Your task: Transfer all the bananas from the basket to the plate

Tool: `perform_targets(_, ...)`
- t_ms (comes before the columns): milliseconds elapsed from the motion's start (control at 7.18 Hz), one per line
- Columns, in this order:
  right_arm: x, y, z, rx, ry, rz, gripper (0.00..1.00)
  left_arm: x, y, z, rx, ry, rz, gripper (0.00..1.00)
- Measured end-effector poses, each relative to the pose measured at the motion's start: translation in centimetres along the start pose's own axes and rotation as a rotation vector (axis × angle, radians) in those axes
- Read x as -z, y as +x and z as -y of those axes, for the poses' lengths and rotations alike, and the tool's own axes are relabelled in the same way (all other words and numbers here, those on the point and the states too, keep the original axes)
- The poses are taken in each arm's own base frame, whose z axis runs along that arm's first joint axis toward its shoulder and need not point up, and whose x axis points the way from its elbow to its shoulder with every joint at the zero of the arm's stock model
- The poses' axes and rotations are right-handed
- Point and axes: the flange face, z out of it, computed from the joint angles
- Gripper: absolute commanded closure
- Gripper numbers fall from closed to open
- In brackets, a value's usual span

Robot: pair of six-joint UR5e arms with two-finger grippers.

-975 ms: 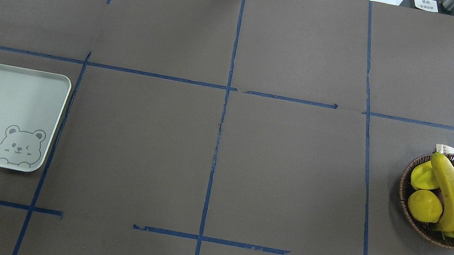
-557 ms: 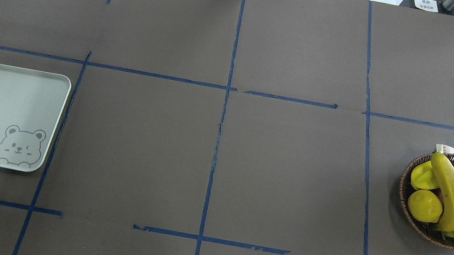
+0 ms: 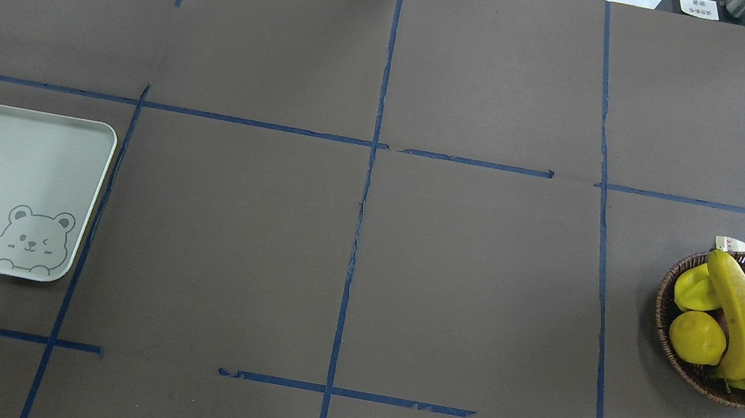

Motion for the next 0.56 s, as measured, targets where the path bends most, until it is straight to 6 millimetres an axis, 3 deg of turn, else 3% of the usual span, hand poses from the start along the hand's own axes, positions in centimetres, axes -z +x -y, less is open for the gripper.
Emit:
perform_targets(279,2.0,1.0,-0.2,-0.025,0.039,-0.007,0.96,0.3,0.3,0.2,-0.008,0.008,0.0,0.0)
perform_targets(557,6.3,2.0,-0.3,-0.085,0.107,-0.002,0.96,0.9,0.9,0.5,-0.023,0.021,0.001,0.0)
